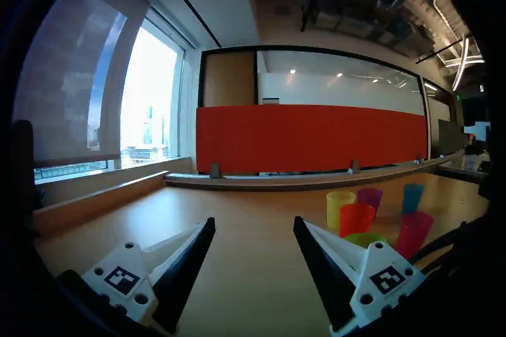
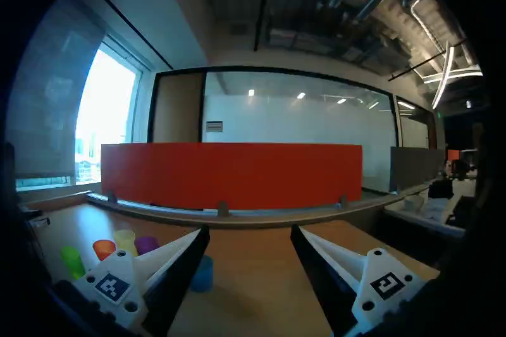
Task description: Pour water
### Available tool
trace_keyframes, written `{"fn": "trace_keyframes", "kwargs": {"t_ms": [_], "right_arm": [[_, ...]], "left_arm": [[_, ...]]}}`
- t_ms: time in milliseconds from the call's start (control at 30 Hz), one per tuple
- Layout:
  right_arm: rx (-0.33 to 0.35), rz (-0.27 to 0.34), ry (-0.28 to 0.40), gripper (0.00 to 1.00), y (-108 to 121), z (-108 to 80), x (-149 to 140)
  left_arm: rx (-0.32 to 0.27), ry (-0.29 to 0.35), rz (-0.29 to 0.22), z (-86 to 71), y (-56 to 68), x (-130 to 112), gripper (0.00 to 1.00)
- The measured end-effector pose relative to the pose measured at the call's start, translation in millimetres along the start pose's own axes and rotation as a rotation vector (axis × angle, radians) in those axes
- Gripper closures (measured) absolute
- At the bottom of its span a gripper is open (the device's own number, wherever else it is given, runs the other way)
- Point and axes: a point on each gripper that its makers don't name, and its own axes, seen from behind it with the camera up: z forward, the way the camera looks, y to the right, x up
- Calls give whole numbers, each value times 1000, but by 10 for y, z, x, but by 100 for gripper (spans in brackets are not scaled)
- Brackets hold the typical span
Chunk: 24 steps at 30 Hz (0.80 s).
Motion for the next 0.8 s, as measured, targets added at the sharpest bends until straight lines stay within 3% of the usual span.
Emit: {"fn": "trace_keyframes", "kwargs": {"t_ms": [467,800], "right_arm": [[41,25,0,1,-100,-66,-561],[37,31,-28,0,-23,-34,-764]], "left_arm": [[0,0,0,-1,2,-5,8],[0,0,0,-1,-7,-8,8]]}}
